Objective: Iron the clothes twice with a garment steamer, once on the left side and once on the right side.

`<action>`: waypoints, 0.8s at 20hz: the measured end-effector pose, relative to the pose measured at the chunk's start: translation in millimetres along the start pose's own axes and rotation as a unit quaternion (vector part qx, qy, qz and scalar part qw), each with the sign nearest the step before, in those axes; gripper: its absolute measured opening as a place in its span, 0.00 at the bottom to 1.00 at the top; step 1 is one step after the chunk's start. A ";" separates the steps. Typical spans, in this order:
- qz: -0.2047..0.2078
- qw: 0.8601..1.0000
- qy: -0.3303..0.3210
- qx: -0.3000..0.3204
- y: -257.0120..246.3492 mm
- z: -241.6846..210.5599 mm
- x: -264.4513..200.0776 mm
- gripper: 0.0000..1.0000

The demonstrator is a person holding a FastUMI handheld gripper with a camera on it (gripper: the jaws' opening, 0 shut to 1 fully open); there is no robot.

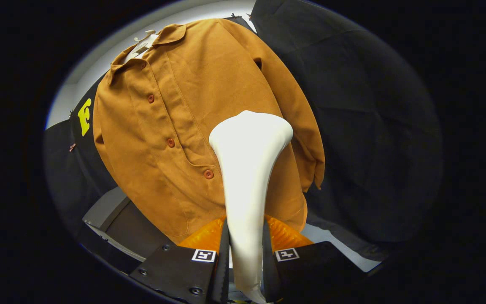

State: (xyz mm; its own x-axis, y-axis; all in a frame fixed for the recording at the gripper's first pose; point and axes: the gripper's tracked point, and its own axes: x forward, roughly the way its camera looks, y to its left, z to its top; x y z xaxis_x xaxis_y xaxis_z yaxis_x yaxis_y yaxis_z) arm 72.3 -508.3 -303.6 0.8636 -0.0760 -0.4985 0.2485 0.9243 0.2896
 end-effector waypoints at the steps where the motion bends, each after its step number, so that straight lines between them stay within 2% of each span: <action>1: -0.004 1.000 -0.001 0.000 0.0 -1.7 -3.2 0.36; 7: -0.033 0.998 -0.041 -0.022 29.7 19.6 -56.5 0.36; 12: -0.037 0.993 -0.099 -0.054 105.6 59.4 -114.5 0.36; 16: -0.035 0.988 -0.129 -0.082 182.1 69.0 -157.8 0.36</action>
State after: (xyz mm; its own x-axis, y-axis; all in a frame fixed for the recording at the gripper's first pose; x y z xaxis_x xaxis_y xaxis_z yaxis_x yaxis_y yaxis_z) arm 11.5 -353.8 -115.8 0.9351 -0.2150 -0.2818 0.2554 0.9600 0.1149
